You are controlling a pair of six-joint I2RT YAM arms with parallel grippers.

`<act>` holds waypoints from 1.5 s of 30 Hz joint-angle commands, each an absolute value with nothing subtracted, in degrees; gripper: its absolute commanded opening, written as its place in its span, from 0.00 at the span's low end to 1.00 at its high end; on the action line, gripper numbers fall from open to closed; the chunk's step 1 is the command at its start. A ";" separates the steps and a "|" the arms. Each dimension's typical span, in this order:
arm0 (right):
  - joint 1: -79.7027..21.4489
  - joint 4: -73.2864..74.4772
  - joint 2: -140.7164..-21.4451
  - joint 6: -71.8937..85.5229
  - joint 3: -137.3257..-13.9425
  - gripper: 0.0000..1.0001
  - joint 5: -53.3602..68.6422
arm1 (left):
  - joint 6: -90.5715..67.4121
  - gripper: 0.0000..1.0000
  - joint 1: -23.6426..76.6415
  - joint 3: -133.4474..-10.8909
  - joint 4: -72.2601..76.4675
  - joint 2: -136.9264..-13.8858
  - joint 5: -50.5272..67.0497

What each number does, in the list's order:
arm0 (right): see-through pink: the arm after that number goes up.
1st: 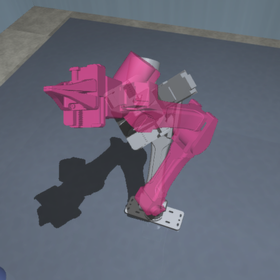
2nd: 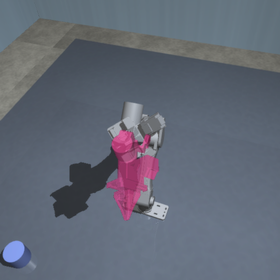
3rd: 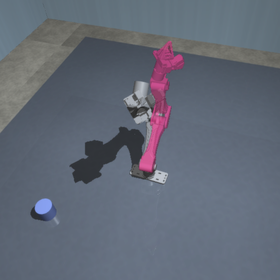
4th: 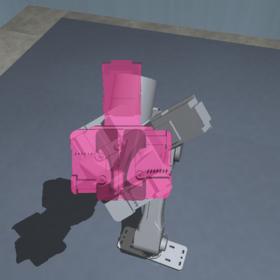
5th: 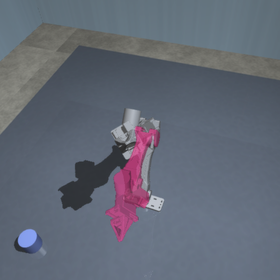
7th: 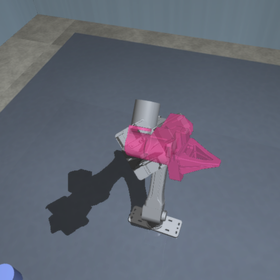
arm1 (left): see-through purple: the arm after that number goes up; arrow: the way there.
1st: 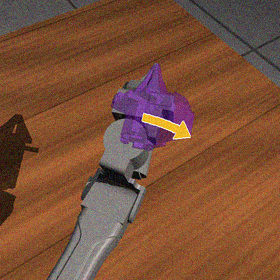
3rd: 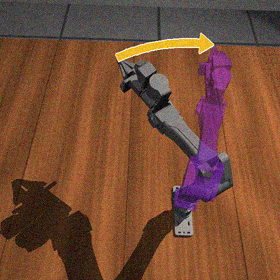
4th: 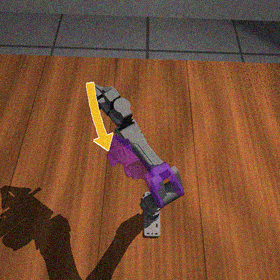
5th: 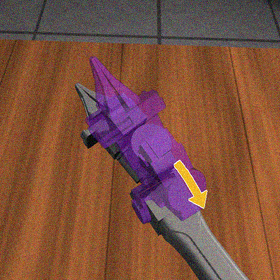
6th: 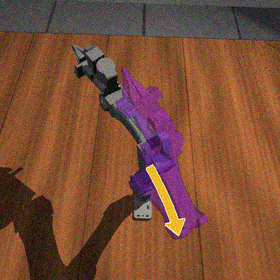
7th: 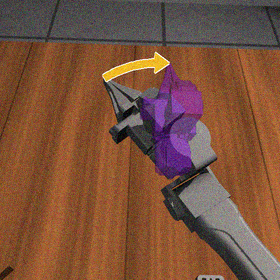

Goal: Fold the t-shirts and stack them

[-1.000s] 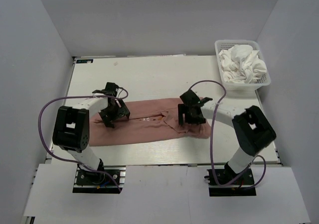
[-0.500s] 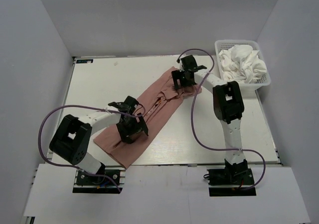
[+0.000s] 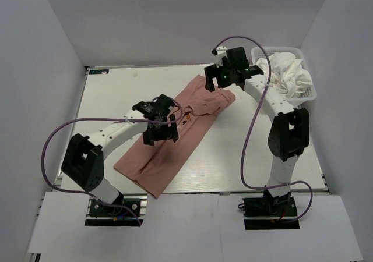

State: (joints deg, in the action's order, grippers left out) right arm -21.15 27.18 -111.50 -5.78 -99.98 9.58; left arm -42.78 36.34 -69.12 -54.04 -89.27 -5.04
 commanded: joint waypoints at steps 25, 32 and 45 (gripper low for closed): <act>-23.82 43.95 -142.01 20.40 -122.76 0.90 1.14 | -36.28 1.00 44.73 -61.51 -47.02 -106.44 7.73; -20.13 37.54 -144.76 16.53 -125.51 0.90 5.09 | -45.70 1.00 48.77 -76.71 -44.82 -111.87 11.51; -19.42 41.48 -132.13 6.77 -121.75 0.90 10.37 | -46.23 1.00 51.67 -84.47 -48.52 -109.61 9.06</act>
